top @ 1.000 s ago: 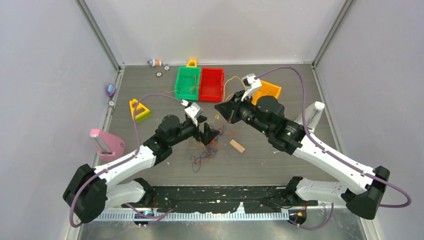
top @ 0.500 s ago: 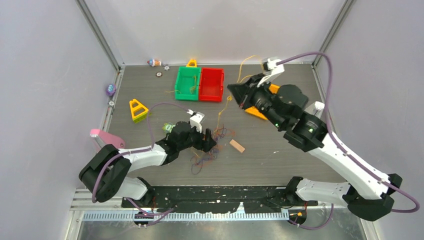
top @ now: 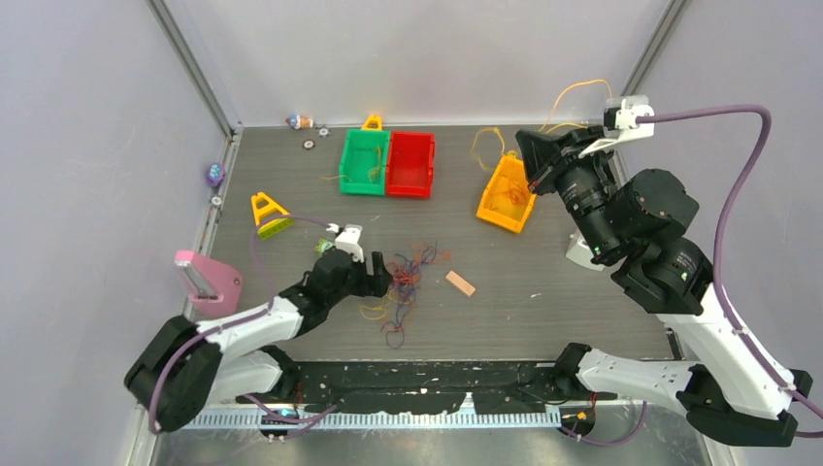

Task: Untangle the cables

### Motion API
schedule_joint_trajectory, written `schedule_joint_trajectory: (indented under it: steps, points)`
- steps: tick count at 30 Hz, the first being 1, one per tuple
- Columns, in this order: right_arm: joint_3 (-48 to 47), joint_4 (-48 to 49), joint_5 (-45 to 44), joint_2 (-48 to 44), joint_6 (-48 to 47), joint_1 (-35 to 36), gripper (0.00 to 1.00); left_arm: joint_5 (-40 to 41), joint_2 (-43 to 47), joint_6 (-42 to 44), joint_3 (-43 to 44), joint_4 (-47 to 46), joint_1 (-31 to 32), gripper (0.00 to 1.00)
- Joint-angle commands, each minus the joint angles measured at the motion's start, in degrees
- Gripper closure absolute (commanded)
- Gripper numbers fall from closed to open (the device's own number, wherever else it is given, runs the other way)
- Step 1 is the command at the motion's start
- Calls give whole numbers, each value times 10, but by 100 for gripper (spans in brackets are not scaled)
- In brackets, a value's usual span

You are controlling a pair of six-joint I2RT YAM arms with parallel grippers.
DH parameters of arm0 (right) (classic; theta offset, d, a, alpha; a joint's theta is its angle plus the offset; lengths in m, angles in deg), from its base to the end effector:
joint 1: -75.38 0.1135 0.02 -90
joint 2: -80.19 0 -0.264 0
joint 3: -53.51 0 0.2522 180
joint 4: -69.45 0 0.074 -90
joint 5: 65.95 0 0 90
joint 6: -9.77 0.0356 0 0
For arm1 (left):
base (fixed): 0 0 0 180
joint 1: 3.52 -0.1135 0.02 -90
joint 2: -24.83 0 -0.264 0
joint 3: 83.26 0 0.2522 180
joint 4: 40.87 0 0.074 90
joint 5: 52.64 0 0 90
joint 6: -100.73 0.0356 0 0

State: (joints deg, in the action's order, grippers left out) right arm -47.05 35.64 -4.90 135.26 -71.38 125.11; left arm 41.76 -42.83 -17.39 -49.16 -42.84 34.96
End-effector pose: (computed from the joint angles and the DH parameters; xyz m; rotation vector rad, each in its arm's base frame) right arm 0.1092 0.1023 0.5311 -0.0702 1.4096 0.5053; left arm 0.1763 -0.1367 0.1609 0.1502 2.1757 -0.5991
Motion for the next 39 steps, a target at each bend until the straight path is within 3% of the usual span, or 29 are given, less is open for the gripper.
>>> schedule_joint_trajectory:
  steps: [1, 5, 9, 12, 14, 18, 25, 31, 33, 35, 36, 37, 39]
  points:
    - [-9, -37, -17, 0, -13, -2, 95, 60, 97, 6, -4, 38, -7, 18]
    - [10, -54, 6, 6, 2, -2, 95, 38, 161, 48, 44, 94, -6, 10]
    - [32, -66, 43, 20, 22, -3, 95, 67, 197, 65, 103, 184, -6, 1]
    - [44, -71, 71, 33, 39, -3, 95, 57, 207, 83, 138, 210, -7, 0]
    - [52, -72, 93, 42, 54, -4, 95, 7, 201, 101, 164, 211, -7, 1]
    - [62, -55, 146, 58, 64, -4, 95, -118, 180, 131, 177, 155, -7, 0]
    - [53, -44, 204, 82, 84, -4, 95, -226, 165, 117, 132, -60, -6, 1]
    - [63, -9, 273, 91, 99, -4, 95, -303, 106, 100, 172, -72, -6, 10]
    - [63, -4, 280, 96, 102, -5, 95, -311, 87, 89, 179, -76, -5, 19]
    - [64, 0, 298, 100, 101, -5, 95, -289, 75, 91, 190, -50, -6, 59]
    - [65, 0, 301, 102, 100, -5, 95, -258, 72, 96, 197, -25, -5, 89]
    - [65, 1, 301, 105, 99, -5, 95, -231, 71, 100, 205, 2, -6, 100]
    - [69, -1, 298, 113, 97, -5, 95, -190, 77, 101, 207, 24, -9, 100]
